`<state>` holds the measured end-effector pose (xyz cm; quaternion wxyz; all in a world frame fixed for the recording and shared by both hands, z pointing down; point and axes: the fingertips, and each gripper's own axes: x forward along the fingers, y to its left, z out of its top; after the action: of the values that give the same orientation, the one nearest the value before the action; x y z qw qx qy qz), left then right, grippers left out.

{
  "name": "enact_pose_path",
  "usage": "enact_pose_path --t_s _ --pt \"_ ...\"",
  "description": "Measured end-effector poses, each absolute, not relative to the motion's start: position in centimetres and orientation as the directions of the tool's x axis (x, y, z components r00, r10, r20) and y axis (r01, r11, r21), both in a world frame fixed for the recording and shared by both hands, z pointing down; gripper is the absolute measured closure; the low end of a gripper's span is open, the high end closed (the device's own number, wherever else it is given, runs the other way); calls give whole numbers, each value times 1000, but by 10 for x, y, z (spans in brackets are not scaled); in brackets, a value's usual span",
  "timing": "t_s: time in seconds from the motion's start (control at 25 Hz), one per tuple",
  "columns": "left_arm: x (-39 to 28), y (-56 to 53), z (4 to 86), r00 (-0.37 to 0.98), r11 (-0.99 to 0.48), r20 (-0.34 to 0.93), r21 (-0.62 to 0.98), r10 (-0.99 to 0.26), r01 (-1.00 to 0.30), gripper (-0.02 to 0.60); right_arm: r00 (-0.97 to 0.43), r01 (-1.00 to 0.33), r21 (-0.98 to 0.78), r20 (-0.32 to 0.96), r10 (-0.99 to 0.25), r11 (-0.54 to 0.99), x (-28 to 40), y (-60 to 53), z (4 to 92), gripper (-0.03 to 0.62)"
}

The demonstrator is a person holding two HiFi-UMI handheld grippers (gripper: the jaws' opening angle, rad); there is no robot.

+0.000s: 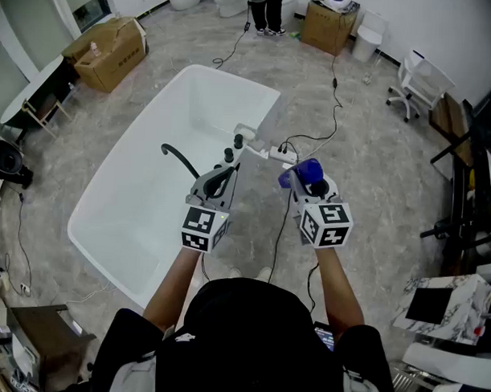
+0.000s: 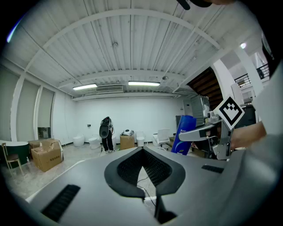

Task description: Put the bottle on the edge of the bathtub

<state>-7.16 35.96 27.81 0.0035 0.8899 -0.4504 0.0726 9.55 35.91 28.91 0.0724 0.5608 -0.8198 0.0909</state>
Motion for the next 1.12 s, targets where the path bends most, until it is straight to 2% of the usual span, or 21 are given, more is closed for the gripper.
enact_pose_path --t_s 1.12 --pt "-8 352 300 528 -543 172 -58 -832 -838 571 -433 -901 -101 244 -868 421 152 342 319 430"
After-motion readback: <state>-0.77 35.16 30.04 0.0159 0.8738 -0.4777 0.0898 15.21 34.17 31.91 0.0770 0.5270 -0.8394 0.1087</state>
